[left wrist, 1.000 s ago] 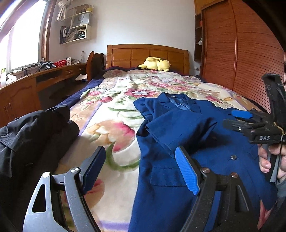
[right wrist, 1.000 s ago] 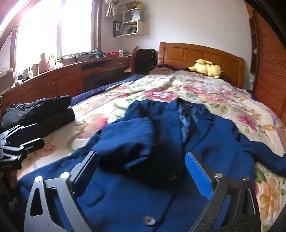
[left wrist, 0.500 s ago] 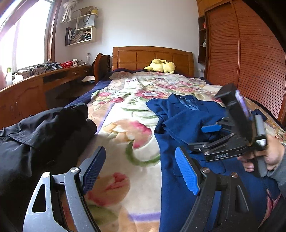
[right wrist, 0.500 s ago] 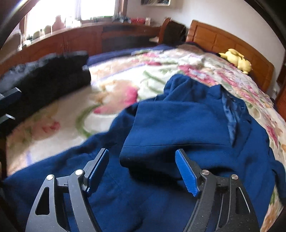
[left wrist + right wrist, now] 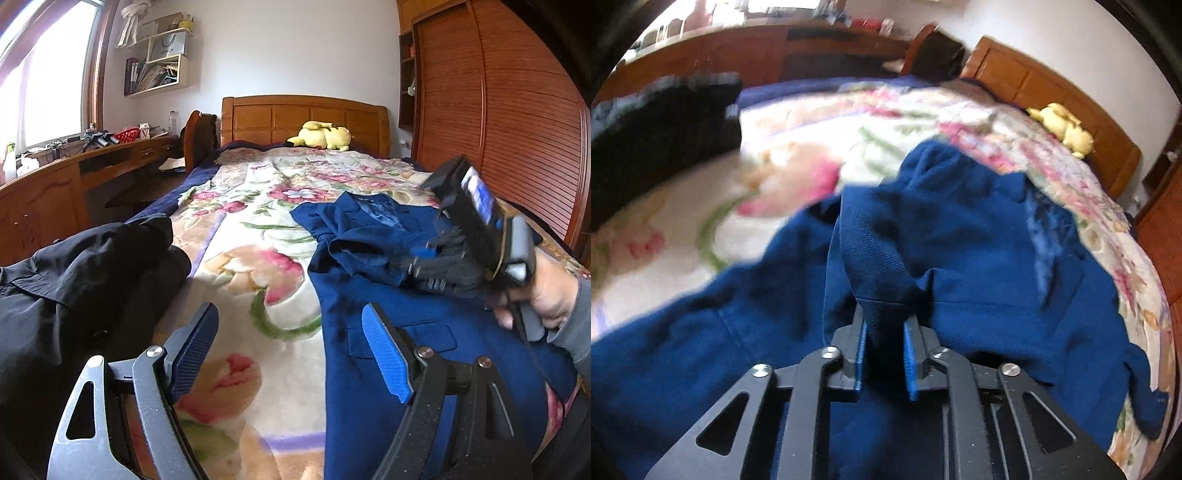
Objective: Fold large clothes
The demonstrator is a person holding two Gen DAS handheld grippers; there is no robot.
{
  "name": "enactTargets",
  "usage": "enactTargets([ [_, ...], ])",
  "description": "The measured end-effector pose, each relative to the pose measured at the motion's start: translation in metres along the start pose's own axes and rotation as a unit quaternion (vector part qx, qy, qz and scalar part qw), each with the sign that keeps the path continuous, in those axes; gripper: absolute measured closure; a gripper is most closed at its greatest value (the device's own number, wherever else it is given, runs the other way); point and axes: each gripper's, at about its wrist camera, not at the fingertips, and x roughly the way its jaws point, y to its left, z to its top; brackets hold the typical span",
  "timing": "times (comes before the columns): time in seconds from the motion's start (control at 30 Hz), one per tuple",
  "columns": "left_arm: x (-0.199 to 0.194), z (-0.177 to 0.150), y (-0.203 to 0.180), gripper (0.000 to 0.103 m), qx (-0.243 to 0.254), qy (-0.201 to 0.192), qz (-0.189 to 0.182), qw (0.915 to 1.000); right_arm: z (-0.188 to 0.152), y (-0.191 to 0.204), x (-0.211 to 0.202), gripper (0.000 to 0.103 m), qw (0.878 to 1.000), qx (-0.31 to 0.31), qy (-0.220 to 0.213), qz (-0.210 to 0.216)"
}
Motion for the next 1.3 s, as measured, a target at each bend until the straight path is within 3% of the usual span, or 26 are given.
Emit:
enactTargets([
  [0.17,-0.003,0.001,-0.006,0.022,0.006,-0.009,0.002,0.9999,0.014,-0.046,-0.055,0.091,0.994,0.059,-0.084,-0.023],
  [0.37,-0.006,0.003,-0.016,0.022,0.015,-0.011,-0.006,0.9998,-0.003,-0.111,-0.104,0.093,0.979,0.134,-0.118,-0.096],
  [0.5,-0.013,0.004,-0.025,0.022,0.022,-0.018,-0.017,0.9995,-0.037,-0.152,-0.117,0.093,0.968,0.179,-0.089,-0.15],
  [0.7,-0.015,0.006,-0.035,0.022,0.025,-0.023,-0.027,0.9991,-0.102,-0.179,-0.095,0.092,0.965,0.21,0.0,-0.156],
  [0.77,-0.013,0.007,-0.038,0.022,0.026,-0.022,-0.03,0.9989,-0.117,-0.184,-0.087,0.088,0.964,0.231,0.017,-0.132],
  [0.87,-0.012,0.007,-0.043,0.022,0.024,-0.019,-0.034,0.9989,-0.126,-0.19,-0.084,0.069,0.962,0.236,0.022,-0.132],
  [0.93,-0.011,0.009,-0.048,0.022,0.018,-0.018,-0.041,0.9988,-0.126,-0.195,-0.081,0.048,0.963,0.237,0.02,-0.127],
  [1.0,-0.01,0.01,-0.055,0.022,0.018,-0.019,-0.051,0.9983,-0.131,-0.193,-0.087,0.042,0.963,0.238,0.011,-0.127],
  [1.17,-0.005,0.018,-0.081,0.022,0.026,-0.028,-0.066,0.9971,-0.138,-0.177,-0.109,0.041,0.966,0.207,-0.03,-0.153],
  [1.3,0.004,0.02,-0.096,0.022,0.03,-0.025,-0.075,0.9964,-0.138,-0.161,-0.126,0.041,0.971,0.181,-0.069,-0.14],
])
